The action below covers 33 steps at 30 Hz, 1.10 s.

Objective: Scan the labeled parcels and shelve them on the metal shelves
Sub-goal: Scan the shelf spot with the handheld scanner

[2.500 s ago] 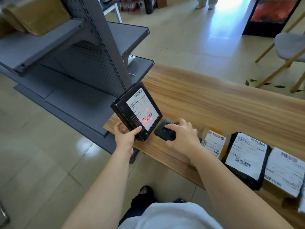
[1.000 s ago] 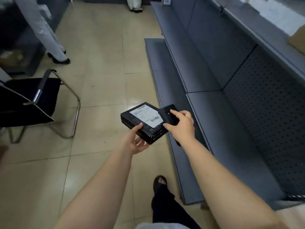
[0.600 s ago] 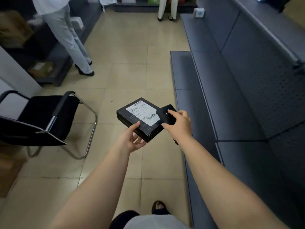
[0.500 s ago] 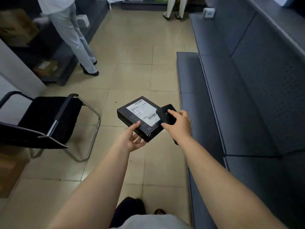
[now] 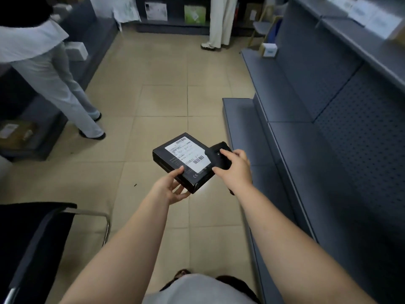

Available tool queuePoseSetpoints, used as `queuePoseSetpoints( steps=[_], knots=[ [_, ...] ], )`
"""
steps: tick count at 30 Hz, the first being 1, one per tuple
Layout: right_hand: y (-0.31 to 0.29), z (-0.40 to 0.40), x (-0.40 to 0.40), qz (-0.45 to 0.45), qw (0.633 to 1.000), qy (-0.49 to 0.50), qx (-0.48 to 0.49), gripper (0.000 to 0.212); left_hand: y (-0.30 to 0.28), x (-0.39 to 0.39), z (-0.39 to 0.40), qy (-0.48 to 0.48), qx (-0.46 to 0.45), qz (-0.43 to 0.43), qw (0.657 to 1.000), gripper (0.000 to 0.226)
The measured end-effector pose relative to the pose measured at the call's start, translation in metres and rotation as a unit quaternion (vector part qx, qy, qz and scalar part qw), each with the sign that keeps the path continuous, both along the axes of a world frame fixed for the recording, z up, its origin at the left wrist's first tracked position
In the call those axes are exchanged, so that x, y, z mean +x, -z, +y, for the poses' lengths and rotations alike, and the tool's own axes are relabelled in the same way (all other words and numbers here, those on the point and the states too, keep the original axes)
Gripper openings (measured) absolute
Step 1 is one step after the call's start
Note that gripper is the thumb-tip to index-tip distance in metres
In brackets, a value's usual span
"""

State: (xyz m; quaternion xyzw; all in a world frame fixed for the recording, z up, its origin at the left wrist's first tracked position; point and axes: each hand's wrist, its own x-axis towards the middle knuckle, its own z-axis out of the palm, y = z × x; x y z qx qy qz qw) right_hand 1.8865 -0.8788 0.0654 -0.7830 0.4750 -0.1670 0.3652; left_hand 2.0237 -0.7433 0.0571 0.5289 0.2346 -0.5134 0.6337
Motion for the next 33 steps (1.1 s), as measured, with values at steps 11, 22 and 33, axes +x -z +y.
queuePoseSetpoints(
  steps=[11, 22, 33],
  knots=[
    [0.004, -0.257, 0.151, 0.007, 0.998, 0.052, -0.018, 0.058, 0.012, 0.171, -0.268, 0.050, 0.015, -0.031, 0.998, 0.032],
    [-0.014, -0.497, 0.322, -0.011, 0.998, 0.061, -0.011, 0.058, -0.007, 0.343, -0.507, 0.076, 0.003, -0.069, 0.995, 0.037],
    [-0.007, -0.715, 0.463, -0.003, 0.970, 0.238, -0.046, 0.059, 0.016, 0.528, -0.777, 0.283, -0.007, -0.094, 0.954, 0.054]
  ],
)
